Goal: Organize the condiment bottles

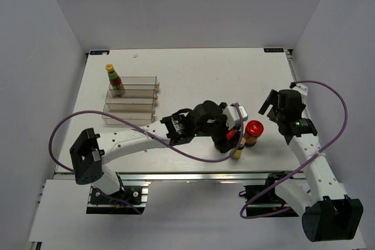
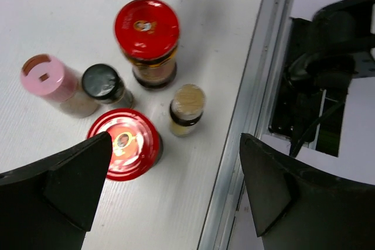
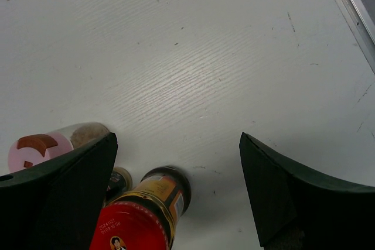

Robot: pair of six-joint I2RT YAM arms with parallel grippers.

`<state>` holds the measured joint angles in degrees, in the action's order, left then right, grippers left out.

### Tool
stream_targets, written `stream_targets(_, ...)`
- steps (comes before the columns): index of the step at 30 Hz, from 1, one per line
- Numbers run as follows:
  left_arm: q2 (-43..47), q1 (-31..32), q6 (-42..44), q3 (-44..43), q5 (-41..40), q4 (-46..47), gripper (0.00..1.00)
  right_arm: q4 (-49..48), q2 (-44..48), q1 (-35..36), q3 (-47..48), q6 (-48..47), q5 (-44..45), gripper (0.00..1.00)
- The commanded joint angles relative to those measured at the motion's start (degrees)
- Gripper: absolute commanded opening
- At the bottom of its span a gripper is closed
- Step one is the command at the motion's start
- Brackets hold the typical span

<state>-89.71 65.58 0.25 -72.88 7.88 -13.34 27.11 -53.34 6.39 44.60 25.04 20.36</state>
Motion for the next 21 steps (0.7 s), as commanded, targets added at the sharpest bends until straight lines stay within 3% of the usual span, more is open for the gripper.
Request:
stream_targets(1,0.6,3.1,4.0,-0.3,-1.8,3.1,0.98,-0.2,0.8,-0.2,2.2,-0.5,-0.8,0.89)
stream_targets(14,-11.1,4.5,6.1,-8.4,-5.1,1.5,0.93,-0.4,2.6,-0.3,1.8,-0.3,-1.7,0.89)
stream_targets(21,-14.7,4.9,5.6,-11.1,-6.1,1.3,0.83,-1.1,3.2,-0.2,1.3,-0.6,-2.2,0.89)
